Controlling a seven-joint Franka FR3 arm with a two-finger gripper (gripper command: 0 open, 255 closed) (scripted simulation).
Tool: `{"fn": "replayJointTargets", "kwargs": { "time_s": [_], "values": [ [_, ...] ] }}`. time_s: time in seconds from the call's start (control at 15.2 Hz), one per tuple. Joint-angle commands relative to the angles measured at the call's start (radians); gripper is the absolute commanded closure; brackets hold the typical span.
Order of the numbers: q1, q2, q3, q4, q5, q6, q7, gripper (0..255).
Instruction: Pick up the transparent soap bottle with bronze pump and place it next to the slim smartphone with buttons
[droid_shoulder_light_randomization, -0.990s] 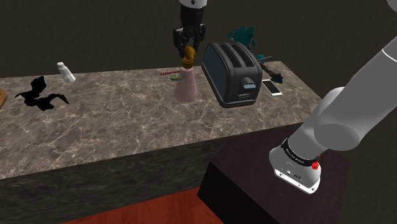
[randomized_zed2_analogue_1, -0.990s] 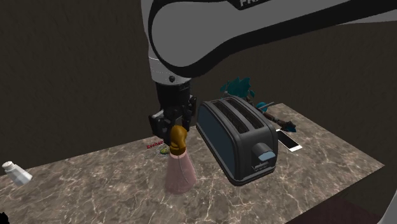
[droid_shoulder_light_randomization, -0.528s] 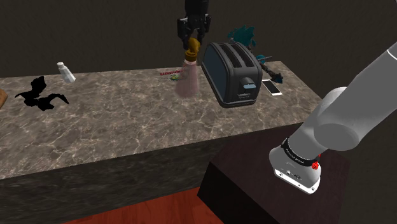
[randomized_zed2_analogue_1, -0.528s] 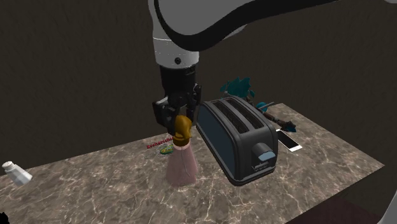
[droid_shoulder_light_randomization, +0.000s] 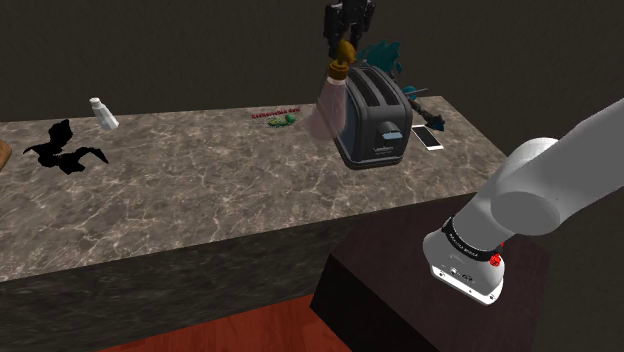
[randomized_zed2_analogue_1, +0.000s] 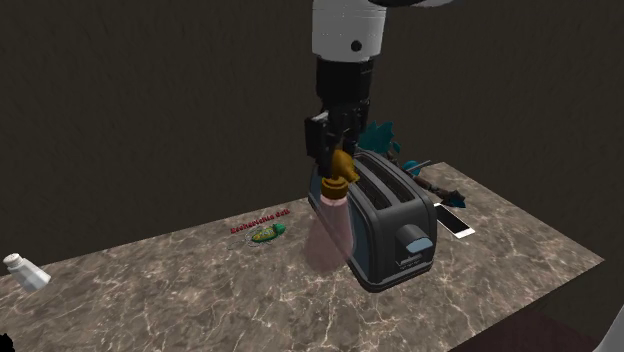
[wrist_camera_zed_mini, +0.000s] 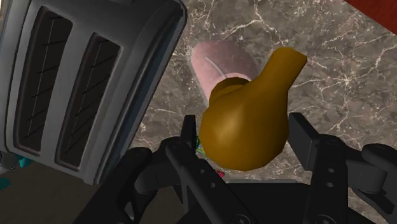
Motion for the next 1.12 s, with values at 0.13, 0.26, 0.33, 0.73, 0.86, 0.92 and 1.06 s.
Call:
{"fn": "replayJointTargets", "kwargs": {
  "time_s": [0.13, 0.26, 0.33, 0.73, 0.86, 0.92, 1.06],
  "values": [
    [-0.024, -0.091, -0.045, -0.027, -0.01, -0.066, -0.066, 255],
    [-0.037, -0.128, -0.069, -0.03, -0.019, -0.102, -0.1, 255],
    [-0.044, -0.145, -0.081, -0.029, -0.025, -0.12, -0.117, 255],
    [-0.082, -0.227, -0.159, 0.001, -0.064, -0.232, -0.225, 255],
    [-0.094, -0.246, -0.186, 0.02, -0.079, -0.269, -0.262, 255],
    [-0.1, -0.254, -0.2, 0.032, -0.087, -0.288, -0.282, 255],
    [-0.111, -0.267, -0.228, 0.058, -0.103, -0.326, -0.321, 255]
  ]
}}
